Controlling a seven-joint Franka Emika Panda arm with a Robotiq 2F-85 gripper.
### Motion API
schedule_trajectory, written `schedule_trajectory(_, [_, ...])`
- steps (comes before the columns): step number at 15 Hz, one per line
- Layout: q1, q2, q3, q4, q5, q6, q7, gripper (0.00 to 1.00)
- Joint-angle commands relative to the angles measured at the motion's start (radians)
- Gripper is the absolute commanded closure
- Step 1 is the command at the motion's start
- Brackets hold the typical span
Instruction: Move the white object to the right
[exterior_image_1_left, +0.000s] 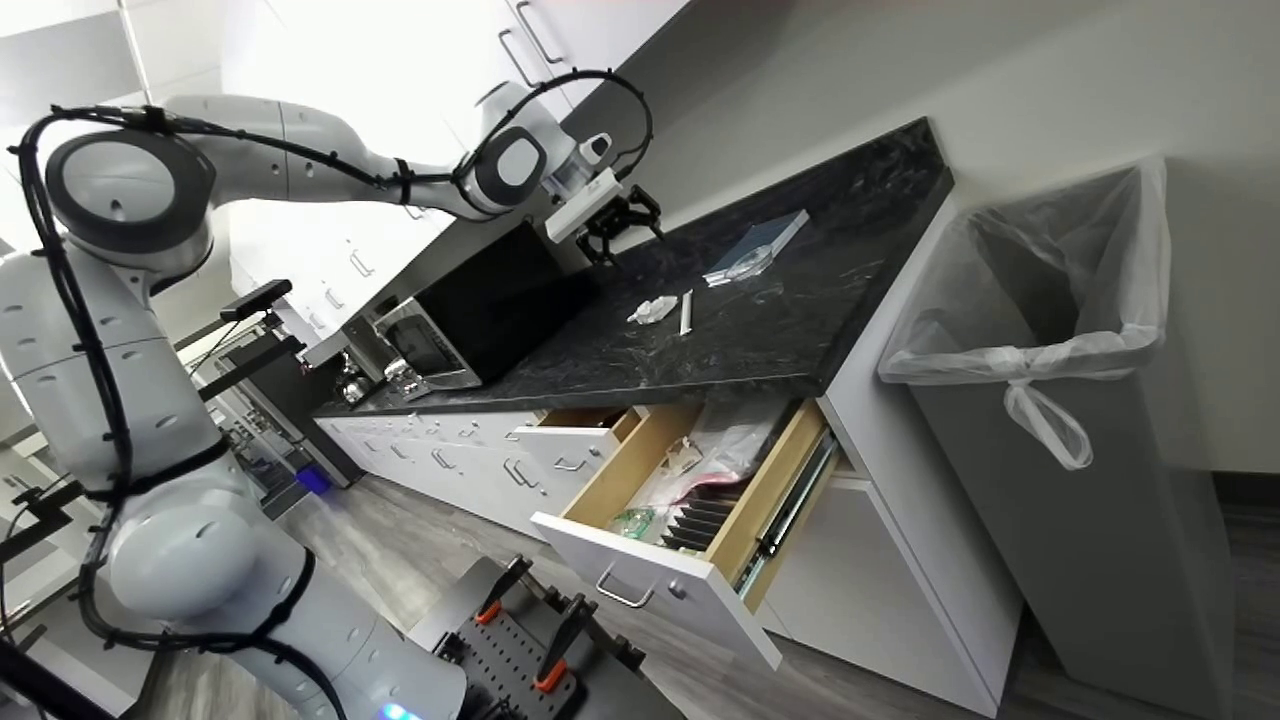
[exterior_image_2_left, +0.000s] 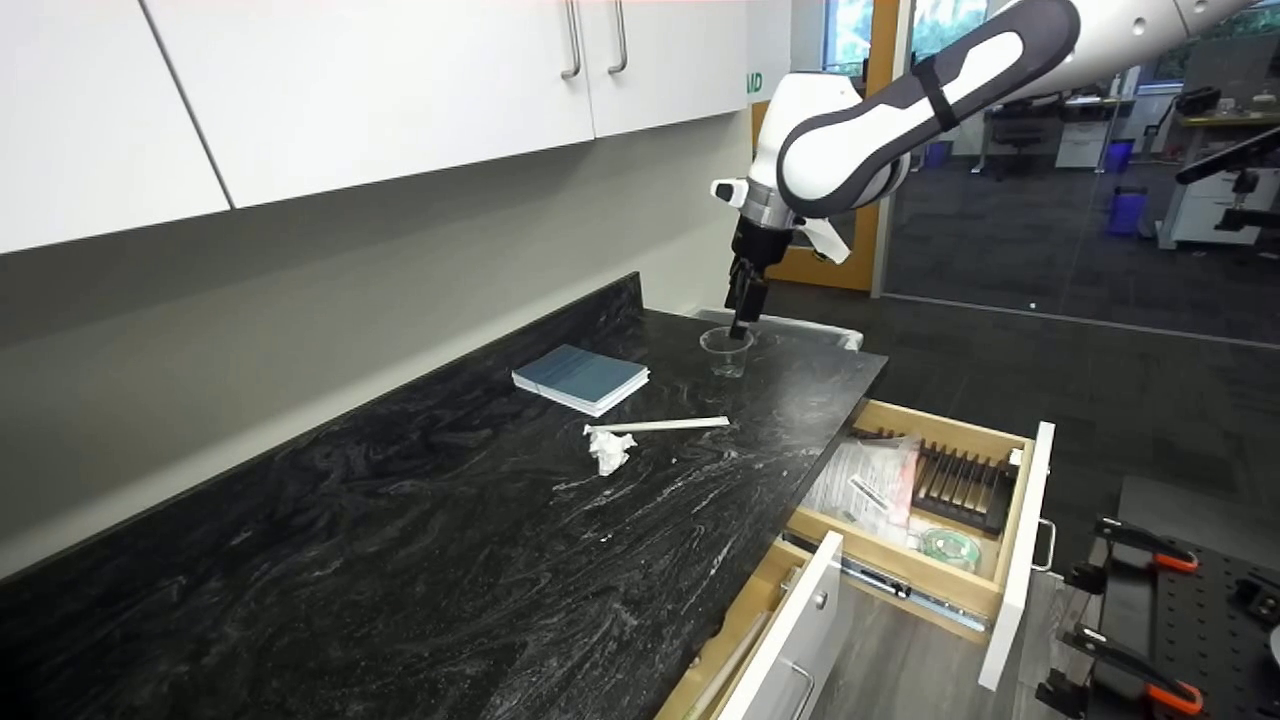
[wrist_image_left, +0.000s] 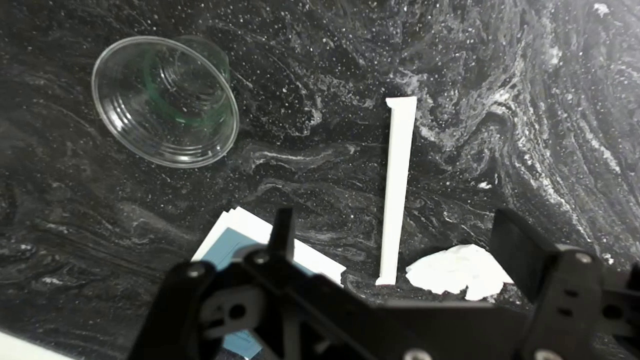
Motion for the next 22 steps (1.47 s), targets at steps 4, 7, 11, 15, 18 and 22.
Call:
schedule_trajectory(4, [0.015,0.193,0.051,0.164,-0.129,0.021,0.237,0.00])
schedule_trajectory(7, [0.011,0.280,0.073,0.239,-0.159,0.011,0.286,0.00])
schedule_trajectory(11, [0.013,0.381,0.088,0.330,-0.185,0.008,0.298,0.00])
schedule_trajectory(15, [0.007,0.455,0.104,0.407,-0.179,-0.001,0.284,0.00])
schedule_trajectory(18, [0.009,0.503,0.114,0.458,-0.180,-0.014,0.279,0.00])
schedule_trajectory(22, [0.013,0.550,0.121,0.510,-0.182,-0.029,0.280,0.00])
